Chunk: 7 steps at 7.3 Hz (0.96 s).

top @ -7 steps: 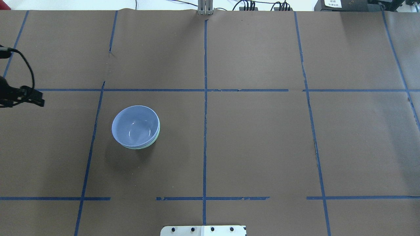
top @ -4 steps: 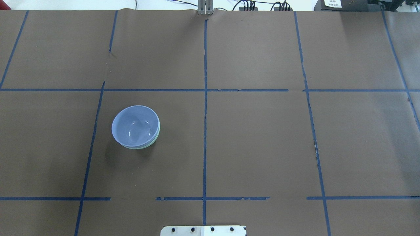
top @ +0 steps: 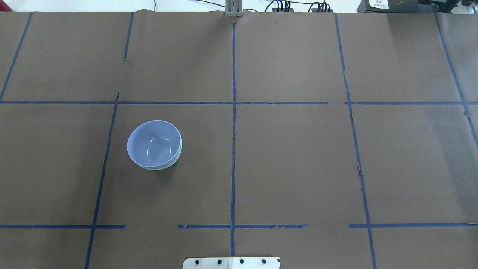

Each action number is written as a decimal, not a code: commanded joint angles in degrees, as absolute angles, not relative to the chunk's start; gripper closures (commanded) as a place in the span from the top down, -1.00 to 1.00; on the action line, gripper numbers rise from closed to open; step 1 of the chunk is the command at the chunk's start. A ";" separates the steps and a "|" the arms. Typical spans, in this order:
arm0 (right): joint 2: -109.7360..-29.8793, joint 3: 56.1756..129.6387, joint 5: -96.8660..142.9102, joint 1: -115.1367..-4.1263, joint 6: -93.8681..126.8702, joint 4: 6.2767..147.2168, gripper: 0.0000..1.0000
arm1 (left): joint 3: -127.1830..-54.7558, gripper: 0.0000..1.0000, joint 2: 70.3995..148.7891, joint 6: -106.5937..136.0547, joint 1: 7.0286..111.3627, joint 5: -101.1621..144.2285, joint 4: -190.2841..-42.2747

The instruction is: Stack blue bowl on green bowl

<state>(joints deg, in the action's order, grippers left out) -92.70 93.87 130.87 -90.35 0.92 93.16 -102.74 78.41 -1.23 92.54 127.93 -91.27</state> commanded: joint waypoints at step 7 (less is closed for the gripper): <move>-92.72 93.87 130.87 -90.35 0.88 93.16 1.00 | -102.92 1.00 79.19 -1.41 92.64 130.69 -93.25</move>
<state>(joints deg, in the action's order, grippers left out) -92.72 93.87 130.87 -90.36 0.90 93.16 -102.89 79.19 -1.34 92.64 130.68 -93.10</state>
